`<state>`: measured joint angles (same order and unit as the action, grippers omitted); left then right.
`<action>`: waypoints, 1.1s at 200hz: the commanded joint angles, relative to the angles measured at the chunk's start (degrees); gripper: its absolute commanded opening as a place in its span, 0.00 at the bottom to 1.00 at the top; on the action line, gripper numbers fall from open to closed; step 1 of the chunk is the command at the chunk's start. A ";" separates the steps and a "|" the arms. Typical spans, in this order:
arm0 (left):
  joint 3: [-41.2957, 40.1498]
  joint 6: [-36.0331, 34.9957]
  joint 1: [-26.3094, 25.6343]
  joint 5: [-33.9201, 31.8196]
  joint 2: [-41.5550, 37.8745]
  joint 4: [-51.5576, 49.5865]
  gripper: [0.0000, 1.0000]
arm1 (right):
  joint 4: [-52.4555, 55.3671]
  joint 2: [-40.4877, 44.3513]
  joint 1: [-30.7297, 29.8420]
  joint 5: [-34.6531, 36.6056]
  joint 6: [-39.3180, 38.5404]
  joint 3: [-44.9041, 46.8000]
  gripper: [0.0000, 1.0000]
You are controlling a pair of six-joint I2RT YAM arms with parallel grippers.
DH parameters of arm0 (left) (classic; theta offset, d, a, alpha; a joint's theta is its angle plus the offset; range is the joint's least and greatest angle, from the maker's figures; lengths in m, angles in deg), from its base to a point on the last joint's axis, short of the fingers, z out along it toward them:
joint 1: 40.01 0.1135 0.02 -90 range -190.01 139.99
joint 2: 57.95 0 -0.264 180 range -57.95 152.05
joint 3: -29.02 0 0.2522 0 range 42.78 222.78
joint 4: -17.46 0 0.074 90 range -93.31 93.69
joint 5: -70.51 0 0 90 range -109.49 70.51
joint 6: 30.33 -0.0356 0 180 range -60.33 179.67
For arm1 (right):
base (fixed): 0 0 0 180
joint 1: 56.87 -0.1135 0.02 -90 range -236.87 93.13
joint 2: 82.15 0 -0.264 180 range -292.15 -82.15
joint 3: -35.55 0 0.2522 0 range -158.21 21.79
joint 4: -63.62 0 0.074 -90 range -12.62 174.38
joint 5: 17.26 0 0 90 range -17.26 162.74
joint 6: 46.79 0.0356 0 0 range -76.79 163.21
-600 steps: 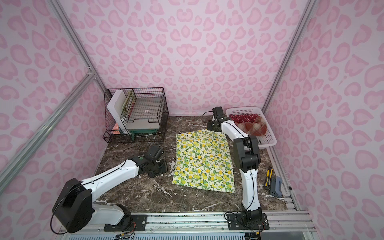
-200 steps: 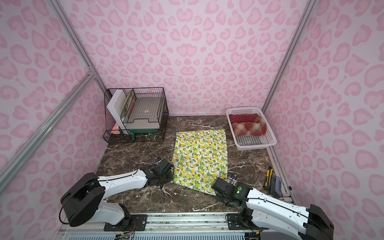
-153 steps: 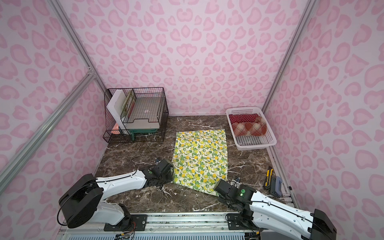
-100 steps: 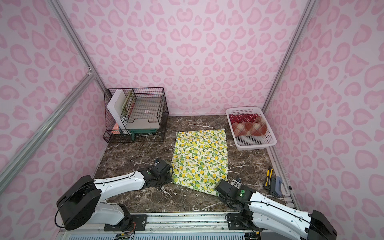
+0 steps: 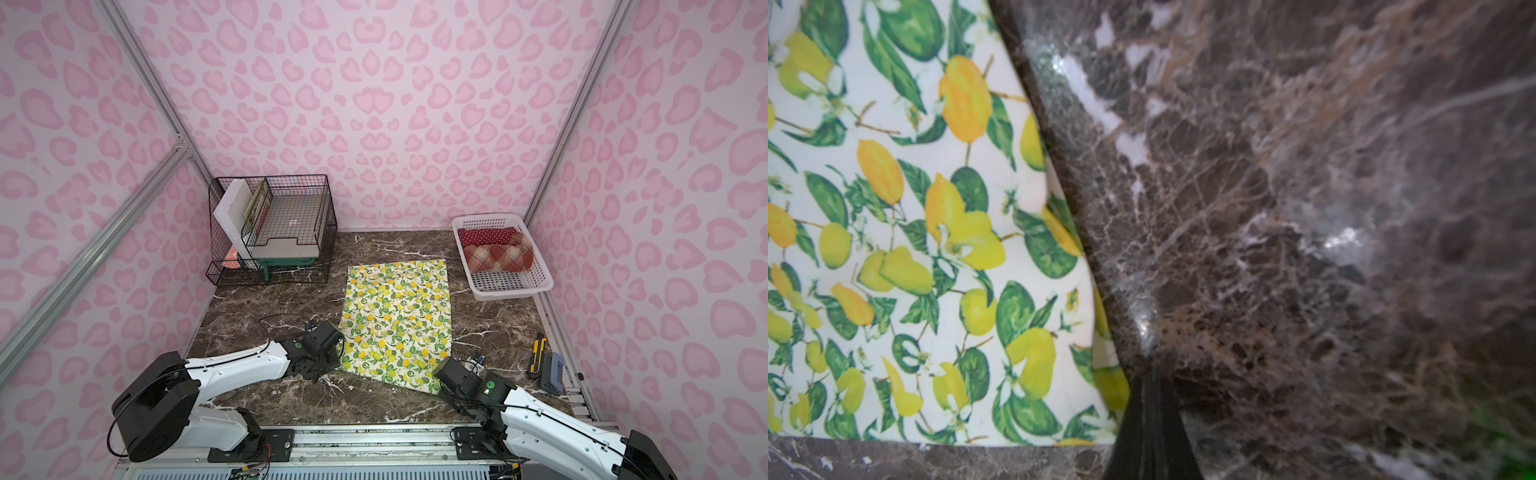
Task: Roll up the skirts
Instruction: Flatten out the skirt at the center of the board, then fold the skirt at the center of the board.
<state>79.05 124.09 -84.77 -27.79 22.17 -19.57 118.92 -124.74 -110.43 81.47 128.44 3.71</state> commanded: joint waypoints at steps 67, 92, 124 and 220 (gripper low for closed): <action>1.02 -1.25 0.10 -0.49 -4.00 -9.54 0.00 | 3.15 3.19 0.65 1.02 -3.13 -3.91 0.00; 1.87 -1.41 0.03 -0.43 -2.92 -9.72 0.00 | 2.48 2.31 0.73 -1.86 -4.62 -3.30 0.08; 1.22 -1.19 0.07 0.12 -2.00 -8.92 0.00 | 2.01 -0.29 -2.75 -4.40 -3.80 -2.01 0.43; 0.89 -0.66 0.04 1.09 -0.60 -7.47 0.00 | -3.32 -1.67 -3.24 -6.79 -2.82 -0.04 0.30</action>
<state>80.28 123.61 -84.77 -27.46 21.47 -26.74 116.34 -125.33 -113.54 75.39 125.38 3.47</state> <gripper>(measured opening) 0.066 0.306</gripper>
